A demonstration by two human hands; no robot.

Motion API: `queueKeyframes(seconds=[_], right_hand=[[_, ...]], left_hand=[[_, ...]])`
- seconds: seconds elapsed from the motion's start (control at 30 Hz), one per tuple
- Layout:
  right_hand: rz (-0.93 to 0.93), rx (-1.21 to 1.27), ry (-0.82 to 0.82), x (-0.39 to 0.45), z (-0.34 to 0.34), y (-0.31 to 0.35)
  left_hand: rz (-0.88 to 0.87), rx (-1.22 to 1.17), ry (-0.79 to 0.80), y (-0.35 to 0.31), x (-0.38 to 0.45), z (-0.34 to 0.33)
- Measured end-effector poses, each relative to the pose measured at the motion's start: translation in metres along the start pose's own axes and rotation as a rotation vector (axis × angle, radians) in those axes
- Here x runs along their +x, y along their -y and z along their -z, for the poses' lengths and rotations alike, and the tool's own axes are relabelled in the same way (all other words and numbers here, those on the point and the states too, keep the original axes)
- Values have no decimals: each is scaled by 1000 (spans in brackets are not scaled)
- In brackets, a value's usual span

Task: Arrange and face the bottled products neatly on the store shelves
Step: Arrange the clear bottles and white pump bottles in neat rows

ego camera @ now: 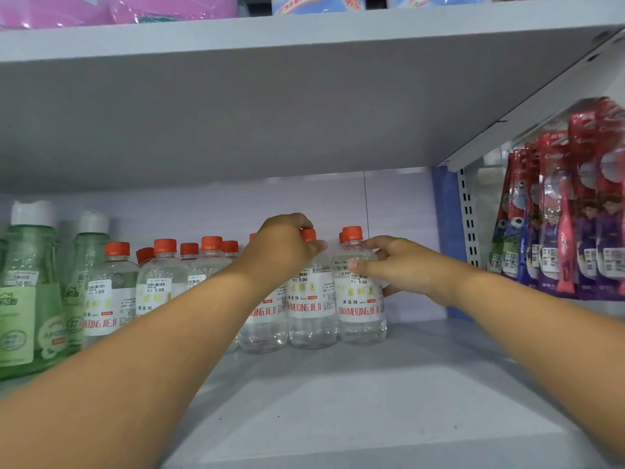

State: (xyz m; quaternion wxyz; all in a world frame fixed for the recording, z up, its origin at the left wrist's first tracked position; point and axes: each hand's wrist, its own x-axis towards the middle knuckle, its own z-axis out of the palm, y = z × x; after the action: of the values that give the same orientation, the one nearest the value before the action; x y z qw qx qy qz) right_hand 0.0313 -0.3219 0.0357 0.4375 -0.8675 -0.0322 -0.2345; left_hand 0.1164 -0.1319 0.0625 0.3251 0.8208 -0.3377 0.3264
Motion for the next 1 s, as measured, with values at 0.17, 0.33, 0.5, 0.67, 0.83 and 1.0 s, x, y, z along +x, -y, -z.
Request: queueKeyframes(seconds=[0.17, 0.33, 0.5, 0.67, 0.83, 1.0], right_hand=[[-42, 17, 8, -3, 1, 1], [-47, 12, -5, -3, -1, -1], [-49, 4, -21, -3, -3, -2], [-53, -12, -2, 0, -2, -3], [-56, -119, -10, -5, -2, 4], [45, -450, -276, -54, 8, 50]], left_hand=[[0, -7, 59, 1, -8, 4], [-10, 34, 100, 5, -9, 8], [-9, 41, 98, 5, -9, 5], [-9, 47, 90, 6, -6, 3], [-15, 52, 110, -3, -13, 5], [41, -67, 40, -43, -63, 46]])
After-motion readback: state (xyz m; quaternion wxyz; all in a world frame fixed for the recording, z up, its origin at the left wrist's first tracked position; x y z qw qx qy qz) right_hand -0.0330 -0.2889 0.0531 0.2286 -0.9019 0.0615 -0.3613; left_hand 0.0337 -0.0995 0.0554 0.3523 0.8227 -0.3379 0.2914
